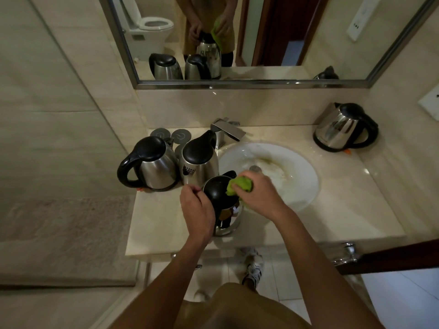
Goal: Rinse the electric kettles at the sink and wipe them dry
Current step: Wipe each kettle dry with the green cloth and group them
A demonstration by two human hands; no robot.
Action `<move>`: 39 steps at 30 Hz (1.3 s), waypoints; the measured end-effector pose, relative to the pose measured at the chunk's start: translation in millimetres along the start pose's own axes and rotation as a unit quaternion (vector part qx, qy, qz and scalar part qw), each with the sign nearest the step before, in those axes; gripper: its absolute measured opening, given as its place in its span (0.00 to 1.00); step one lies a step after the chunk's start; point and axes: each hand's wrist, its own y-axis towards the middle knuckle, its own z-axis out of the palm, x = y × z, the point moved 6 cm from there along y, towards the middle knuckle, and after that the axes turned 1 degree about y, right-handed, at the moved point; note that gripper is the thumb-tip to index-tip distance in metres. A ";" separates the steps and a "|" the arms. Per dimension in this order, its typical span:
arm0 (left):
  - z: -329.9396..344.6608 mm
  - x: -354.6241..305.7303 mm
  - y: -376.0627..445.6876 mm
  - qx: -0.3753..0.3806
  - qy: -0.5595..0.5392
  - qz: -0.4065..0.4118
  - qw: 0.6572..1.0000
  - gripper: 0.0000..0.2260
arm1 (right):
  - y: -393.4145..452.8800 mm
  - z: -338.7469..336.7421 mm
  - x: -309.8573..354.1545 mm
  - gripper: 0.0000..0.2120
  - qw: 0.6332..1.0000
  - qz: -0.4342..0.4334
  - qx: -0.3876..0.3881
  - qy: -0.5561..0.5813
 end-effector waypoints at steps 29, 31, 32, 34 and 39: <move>1.3 -3.8 -1.5 0.000 0.023 0.014 1.000 0.04 | -3.1 18.0 -57.3 0.04 0.981 0.108 -0.089 0.137; 1.9 -3.6 0.0 0.003 0.028 0.011 1.000 0.04 | -15.5 35.7 -78.8 0.03 0.951 0.191 -0.133 0.203; 2.2 -3.8 0.3 0.005 0.030 0.009 1.000 0.04 | -21.8 45.9 -89.0 0.03 0.936 0.231 -0.143 0.225; 3.0 -4.0 0.3 0.008 0.033 0.010 0.999 0.03 | -34.9 66.2 -104.5 0.06 0.899 0.304 -0.143 0.281; 2.6 -3.6 0.5 0.011 0.044 0.013 0.999 0.02 | -59.1 90.3 -104.6 0.13 0.844 0.349 -0.169 0.371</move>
